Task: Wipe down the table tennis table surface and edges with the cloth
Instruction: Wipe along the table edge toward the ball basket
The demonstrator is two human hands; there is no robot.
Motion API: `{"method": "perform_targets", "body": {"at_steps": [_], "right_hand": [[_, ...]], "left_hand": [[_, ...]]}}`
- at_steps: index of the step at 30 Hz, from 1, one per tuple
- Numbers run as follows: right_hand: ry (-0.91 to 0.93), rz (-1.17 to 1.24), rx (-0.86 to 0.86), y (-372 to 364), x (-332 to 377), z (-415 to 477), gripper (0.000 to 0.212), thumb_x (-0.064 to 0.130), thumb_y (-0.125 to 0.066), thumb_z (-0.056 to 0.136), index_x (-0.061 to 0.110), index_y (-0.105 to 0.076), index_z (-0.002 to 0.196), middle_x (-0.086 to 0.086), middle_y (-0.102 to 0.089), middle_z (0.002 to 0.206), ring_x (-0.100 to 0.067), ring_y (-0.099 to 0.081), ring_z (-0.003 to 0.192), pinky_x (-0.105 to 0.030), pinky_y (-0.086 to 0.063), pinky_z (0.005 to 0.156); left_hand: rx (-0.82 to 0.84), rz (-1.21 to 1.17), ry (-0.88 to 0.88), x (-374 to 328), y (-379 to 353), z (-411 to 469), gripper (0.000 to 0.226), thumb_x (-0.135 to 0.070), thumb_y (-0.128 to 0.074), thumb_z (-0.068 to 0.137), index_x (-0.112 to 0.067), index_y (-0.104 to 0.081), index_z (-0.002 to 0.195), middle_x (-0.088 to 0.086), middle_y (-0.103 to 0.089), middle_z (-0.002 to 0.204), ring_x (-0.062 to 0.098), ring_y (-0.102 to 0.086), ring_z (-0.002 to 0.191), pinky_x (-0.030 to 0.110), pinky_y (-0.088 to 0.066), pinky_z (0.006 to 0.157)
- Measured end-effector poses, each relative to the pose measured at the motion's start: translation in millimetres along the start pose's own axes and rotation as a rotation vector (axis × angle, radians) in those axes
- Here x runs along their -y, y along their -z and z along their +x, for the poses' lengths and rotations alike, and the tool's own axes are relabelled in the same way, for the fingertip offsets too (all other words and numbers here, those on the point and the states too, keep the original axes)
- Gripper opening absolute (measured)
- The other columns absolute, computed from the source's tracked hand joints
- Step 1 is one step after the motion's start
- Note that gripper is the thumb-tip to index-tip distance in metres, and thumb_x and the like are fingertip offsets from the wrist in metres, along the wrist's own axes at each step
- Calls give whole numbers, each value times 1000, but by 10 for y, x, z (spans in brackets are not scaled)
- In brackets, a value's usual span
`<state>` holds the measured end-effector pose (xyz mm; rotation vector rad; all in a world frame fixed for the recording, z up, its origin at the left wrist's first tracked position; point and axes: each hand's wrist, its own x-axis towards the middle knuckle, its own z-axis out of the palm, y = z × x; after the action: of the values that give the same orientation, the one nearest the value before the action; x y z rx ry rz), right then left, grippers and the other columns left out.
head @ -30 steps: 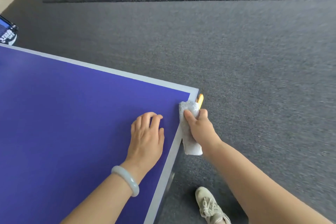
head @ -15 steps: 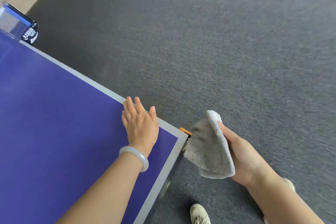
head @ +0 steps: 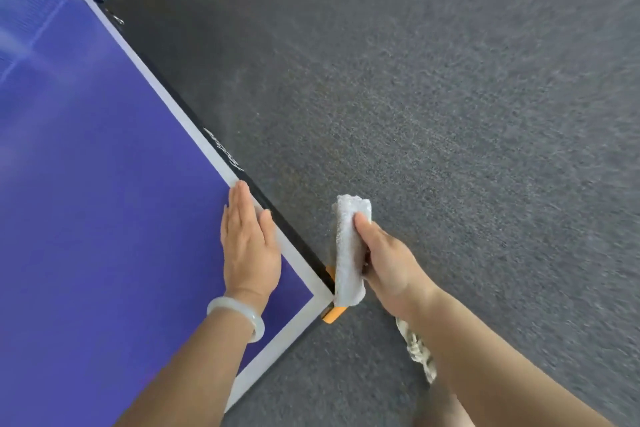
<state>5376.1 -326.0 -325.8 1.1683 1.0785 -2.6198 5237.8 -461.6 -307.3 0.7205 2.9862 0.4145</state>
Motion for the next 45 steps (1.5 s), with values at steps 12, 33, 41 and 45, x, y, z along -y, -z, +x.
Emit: {"method": "perform_targets", "body": {"at_steps": [12, 33, 41, 45], "right_hand": [[167, -707, 270, -379, -258, 308, 49, 42, -28, 105, 34, -29, 153, 23, -33, 154, 10, -25, 141, -6, -15, 112], [211, -447, 509, -774, 132, 794, 50, 34, -34, 100, 35, -20, 148, 29, -13, 157, 13, -5, 145, -18, -2, 122], [184, -514, 753, -201, 26, 642, 56, 32, -38, 103, 28, -13, 153, 18, 0, 163, 3, -2, 149, -14, -6, 120], [228, -565, 784, -343, 94, 895, 57, 31, -36, 105, 29, -8, 155, 19, 8, 164, 2, 2, 150, -20, -6, 122]], "left_hand": [[-54, 51, 132, 60, -61, 20, 49, -13, -26, 105, 2, -24, 152, 15, -15, 162, 24, -7, 152, 39, -5, 124], [-164, -224, 288, 63, -16, 31, 44, -21, -50, 97, -24, -48, 141, -12, -37, 155, 9, -30, 144, 50, -30, 115], [-159, 71, 177, 379, 282, 1167, 36, -10, -44, 101, -4, -50, 137, 12, -43, 146, 24, -37, 137, 35, -24, 115], [-146, 123, 335, 641, 217, 1842, 45, -18, -35, 106, -8, -34, 150, 6, -24, 161, 20, -17, 150, 33, -10, 119]]}}
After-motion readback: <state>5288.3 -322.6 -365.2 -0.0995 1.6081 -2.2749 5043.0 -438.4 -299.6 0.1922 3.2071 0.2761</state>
